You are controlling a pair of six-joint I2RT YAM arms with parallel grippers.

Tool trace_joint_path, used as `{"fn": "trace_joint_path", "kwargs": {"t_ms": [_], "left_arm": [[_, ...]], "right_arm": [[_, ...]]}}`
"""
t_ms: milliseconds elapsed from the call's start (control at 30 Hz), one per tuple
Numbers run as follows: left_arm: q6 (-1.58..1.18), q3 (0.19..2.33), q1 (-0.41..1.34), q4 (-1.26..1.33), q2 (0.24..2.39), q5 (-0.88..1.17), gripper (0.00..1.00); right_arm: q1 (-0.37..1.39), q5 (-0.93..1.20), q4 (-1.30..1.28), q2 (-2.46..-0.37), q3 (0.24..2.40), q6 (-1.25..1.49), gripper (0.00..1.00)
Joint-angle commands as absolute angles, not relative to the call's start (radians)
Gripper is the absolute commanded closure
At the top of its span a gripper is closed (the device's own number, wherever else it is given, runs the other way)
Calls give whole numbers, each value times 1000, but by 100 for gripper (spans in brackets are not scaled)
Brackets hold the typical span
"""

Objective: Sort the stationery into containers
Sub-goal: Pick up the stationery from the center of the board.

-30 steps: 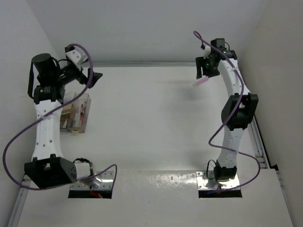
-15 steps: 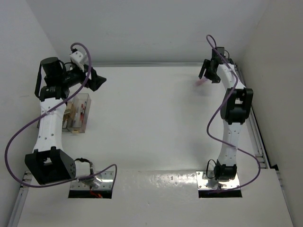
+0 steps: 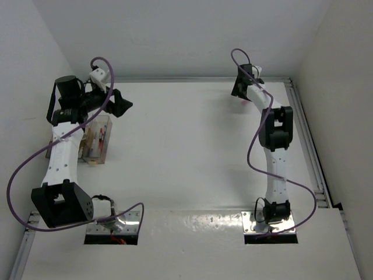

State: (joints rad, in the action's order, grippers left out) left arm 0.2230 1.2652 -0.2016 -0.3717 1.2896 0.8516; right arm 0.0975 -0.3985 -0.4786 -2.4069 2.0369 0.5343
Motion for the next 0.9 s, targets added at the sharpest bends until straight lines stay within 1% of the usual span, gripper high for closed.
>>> {"fn": "trace_joint_path", "kwargs": {"t_ms": [0,233,333,433,467,567,600,633,700,767,800,867], "left_arm": [[219,1256,-201,-360,1256,861,1],[255,1244,-207,-388,1252,861,1],[278,1249,-204,-405,1255,858,1],[296,1273,-206,-431,1261,851,1],[299,1278,-207,-440,1262,850,1],[310,1281,-207,-446,1259,844,1],[311,1281,-209,-446,1262,844,1],[314,1281,-207,-449,1262,842,1],[324,1282,-210,-462,1261,841,1],[331,1289,-209,-478,1259,839,1],[339,1290,-209,-485,1255,839,1],[345,1298,-209,-502,1246,842,1]], "right_arm": [[86,-491,-427,-2441,2057,577,28],[74,-496,-400,-2474,2049,603,25],[64,-453,-364,-2477,2034,591,29],[54,-396,-356,-2487,2031,592,43],[52,-385,-357,-2490,2025,592,50],[48,-374,-360,-2488,2002,589,62],[48,-356,-365,-2485,1994,588,68],[45,-341,-368,-2482,1985,588,73],[37,-310,-380,-2461,1947,584,79],[32,-302,-361,-2435,1895,583,83],[29,-275,-360,-2410,1887,575,90],[17,-214,-409,-2381,1897,563,91]]}}
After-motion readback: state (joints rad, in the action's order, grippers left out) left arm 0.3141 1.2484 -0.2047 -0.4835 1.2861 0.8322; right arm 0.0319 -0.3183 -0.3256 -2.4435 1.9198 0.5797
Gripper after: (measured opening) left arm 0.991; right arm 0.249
